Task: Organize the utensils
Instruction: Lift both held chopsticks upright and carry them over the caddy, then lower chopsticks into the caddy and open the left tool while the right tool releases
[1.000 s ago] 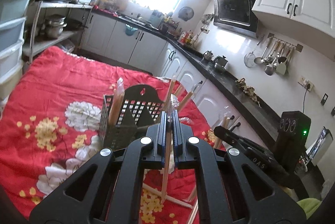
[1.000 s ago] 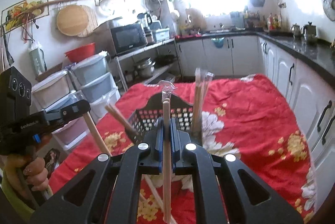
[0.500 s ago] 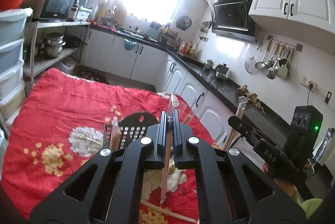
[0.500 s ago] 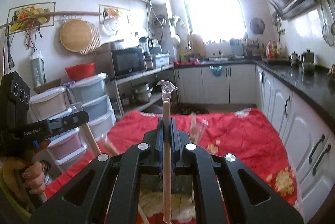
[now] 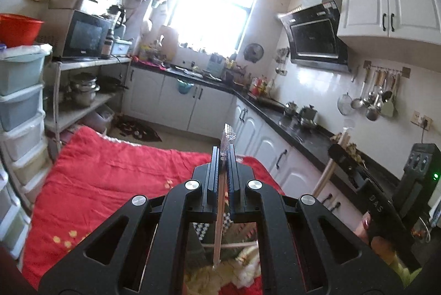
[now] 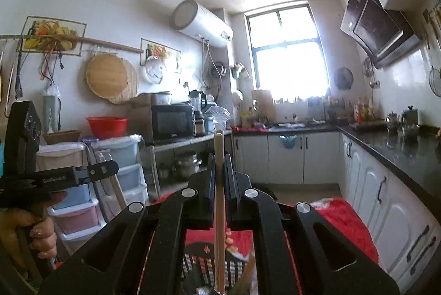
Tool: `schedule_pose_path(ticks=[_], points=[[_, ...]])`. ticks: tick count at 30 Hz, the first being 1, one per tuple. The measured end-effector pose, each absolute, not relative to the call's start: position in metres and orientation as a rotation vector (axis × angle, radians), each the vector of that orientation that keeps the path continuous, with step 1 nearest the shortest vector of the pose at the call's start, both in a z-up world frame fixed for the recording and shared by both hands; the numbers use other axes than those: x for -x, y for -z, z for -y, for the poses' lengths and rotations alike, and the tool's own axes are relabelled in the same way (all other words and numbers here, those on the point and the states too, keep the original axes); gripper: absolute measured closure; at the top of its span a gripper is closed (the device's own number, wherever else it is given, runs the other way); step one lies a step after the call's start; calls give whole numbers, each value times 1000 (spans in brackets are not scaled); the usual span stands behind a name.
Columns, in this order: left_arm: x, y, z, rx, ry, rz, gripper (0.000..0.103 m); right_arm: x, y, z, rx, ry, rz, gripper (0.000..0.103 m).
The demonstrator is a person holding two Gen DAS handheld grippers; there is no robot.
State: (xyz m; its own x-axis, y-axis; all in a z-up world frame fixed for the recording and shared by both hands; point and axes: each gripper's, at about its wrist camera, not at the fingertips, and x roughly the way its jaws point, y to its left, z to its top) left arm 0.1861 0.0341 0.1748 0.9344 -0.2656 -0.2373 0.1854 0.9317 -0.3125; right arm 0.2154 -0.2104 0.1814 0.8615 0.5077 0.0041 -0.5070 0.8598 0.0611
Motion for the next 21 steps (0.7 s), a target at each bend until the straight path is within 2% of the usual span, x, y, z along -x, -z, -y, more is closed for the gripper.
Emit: schedule_pose_path(ticks=[13,21], points=[[-211,-167,-39,260,107,-170,101,-250,-148,186,-42,-550,-36,97],[-223,-138,-36,255,90,-207,100,-264,-123,174,-48,-534,-79,97]])
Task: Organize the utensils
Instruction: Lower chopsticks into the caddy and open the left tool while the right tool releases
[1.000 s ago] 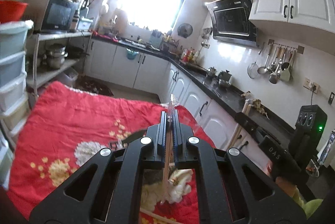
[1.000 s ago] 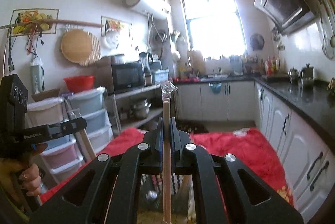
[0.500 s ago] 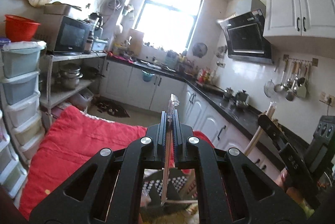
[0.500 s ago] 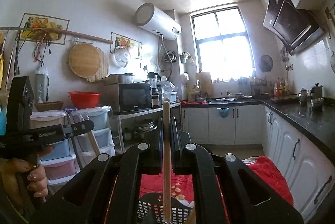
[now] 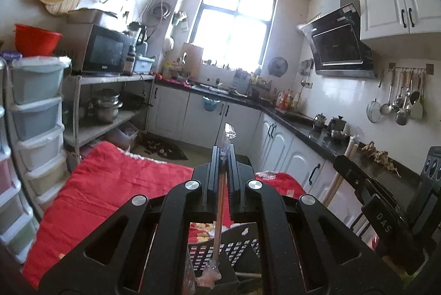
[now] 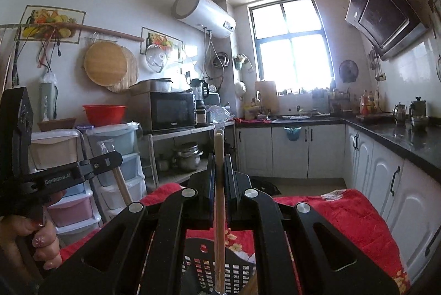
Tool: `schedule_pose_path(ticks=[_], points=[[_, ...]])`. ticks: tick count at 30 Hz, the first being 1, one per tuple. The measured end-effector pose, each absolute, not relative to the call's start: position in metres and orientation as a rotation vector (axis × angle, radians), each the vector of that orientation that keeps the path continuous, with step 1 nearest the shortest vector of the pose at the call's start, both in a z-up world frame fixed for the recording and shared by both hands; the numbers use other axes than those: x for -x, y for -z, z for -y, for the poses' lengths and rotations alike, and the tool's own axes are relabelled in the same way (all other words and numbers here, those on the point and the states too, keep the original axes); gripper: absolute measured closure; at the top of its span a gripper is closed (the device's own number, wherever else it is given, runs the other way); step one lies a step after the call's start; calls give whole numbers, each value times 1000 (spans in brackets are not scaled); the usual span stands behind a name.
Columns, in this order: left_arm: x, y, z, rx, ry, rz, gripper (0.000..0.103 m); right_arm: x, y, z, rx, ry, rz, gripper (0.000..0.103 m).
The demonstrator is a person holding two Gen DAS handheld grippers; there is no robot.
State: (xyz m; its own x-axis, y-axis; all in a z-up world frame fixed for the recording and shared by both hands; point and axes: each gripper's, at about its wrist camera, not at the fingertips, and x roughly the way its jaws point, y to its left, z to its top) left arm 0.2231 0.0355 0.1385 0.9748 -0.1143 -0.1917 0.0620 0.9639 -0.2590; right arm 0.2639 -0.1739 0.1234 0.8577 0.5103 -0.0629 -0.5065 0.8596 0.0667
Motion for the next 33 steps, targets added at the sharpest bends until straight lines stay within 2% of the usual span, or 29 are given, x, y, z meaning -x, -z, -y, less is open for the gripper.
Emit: schedule_pose_path(ticks=[7,9,11,15,21,26,30,32,33], points=[[-229,-121,-33,249,102,-241,100,-274,-109,174,-84,-522,-149,97],[-229,-119,-31,249,107,-248,100,-275,-107,173,-85,-519,-167,92],[-232,-116,-30,251,112,-260,100,-274,-105,174,-93,-524,-180,80],[-233,-112,-30,255,116,-277,100,-271,-103,177,-105,-527,-218,75],[-231,-111,-31,265,123,-318,74,-263,-106,188,-152,-526,-259,65],[-221,-116,-33,270,133,-324,43,-251,-111,194,-141,-511,-294,58],[-212,-120,-34,274,145,-338,29,-241,-111,196,-119,-490,-319,57],[-207,-121,-31,264,151,-348,18,-235,-110,197,-119,-480,-336,56],[-205,-121,-30,258,156,-349,17,-233,-108,199,-121,-478,-342,56]])
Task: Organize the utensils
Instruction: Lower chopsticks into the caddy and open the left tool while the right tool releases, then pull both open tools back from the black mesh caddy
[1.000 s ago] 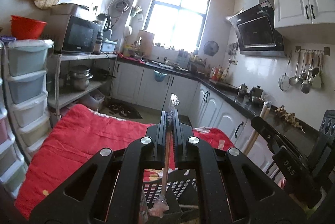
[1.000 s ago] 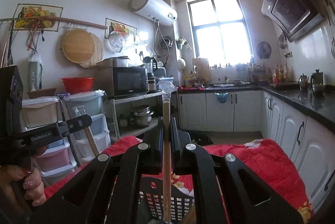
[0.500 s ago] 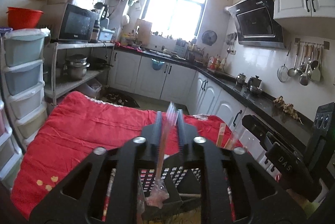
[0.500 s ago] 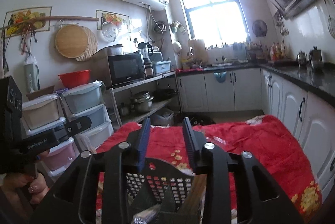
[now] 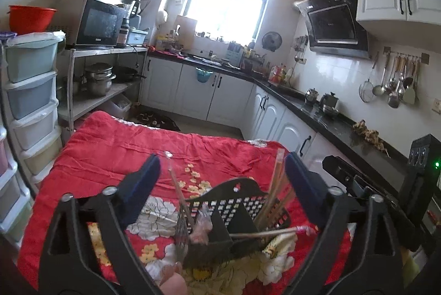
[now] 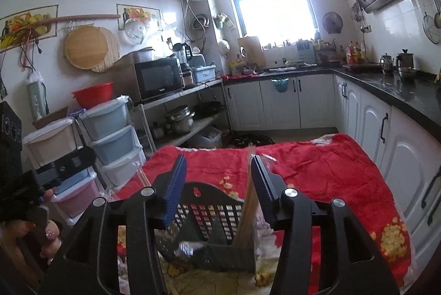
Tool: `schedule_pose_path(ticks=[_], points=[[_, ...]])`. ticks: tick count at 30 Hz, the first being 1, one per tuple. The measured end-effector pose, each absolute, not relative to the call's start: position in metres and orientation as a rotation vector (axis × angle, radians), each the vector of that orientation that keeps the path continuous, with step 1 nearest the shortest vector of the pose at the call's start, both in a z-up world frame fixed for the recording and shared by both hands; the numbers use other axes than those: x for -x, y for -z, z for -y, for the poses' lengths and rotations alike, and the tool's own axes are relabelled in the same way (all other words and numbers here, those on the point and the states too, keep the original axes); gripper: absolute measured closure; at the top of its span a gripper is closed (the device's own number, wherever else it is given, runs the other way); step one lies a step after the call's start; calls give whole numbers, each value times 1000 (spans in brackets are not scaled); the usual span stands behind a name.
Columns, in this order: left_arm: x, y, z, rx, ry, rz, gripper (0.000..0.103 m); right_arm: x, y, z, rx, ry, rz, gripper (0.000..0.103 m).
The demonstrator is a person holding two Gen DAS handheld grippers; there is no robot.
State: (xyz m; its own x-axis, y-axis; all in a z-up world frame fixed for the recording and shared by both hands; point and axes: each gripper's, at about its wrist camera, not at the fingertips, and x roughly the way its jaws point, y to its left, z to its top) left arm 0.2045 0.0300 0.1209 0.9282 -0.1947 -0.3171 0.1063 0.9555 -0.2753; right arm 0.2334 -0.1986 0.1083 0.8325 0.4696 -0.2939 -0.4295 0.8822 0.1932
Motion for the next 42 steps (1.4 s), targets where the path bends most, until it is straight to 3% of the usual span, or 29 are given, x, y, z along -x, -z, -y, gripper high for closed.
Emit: schedule_pose_path(ticks=[2,42], points=[[-198,-121,-27,243,159,-347,11,-230,-107,200,-124,-473,-352,55],[-142,-67,-28,307,153,-458,11,-165,-54,218,-47,-461,-540,45]])
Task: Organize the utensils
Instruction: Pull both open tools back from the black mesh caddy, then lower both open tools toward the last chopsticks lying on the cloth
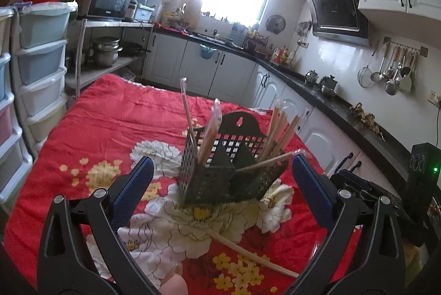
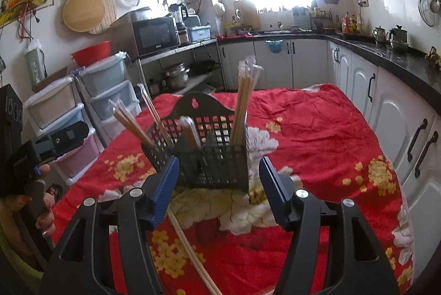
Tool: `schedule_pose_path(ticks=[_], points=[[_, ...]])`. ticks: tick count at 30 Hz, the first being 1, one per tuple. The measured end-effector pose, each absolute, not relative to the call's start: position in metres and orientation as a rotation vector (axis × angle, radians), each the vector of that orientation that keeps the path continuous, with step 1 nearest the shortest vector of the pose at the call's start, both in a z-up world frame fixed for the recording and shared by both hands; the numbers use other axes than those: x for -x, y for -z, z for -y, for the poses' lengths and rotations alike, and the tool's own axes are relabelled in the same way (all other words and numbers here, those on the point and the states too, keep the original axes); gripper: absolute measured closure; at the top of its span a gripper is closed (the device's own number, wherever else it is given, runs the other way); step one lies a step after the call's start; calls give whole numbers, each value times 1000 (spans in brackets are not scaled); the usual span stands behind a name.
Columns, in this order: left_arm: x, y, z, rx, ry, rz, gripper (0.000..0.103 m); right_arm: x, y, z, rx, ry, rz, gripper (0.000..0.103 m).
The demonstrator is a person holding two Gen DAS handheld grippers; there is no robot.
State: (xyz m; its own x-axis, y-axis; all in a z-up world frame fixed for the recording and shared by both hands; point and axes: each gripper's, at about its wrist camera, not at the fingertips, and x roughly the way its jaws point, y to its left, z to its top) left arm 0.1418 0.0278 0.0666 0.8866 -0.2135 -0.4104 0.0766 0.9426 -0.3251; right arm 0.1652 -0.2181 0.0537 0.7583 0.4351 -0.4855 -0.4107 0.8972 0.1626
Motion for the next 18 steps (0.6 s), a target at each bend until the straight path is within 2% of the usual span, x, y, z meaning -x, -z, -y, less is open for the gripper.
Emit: schedule_pose_path(ticks=[18], points=[[-141,-31,-21,326,165,-561,11,-156,-31,226,-12,-453,-612,42]])
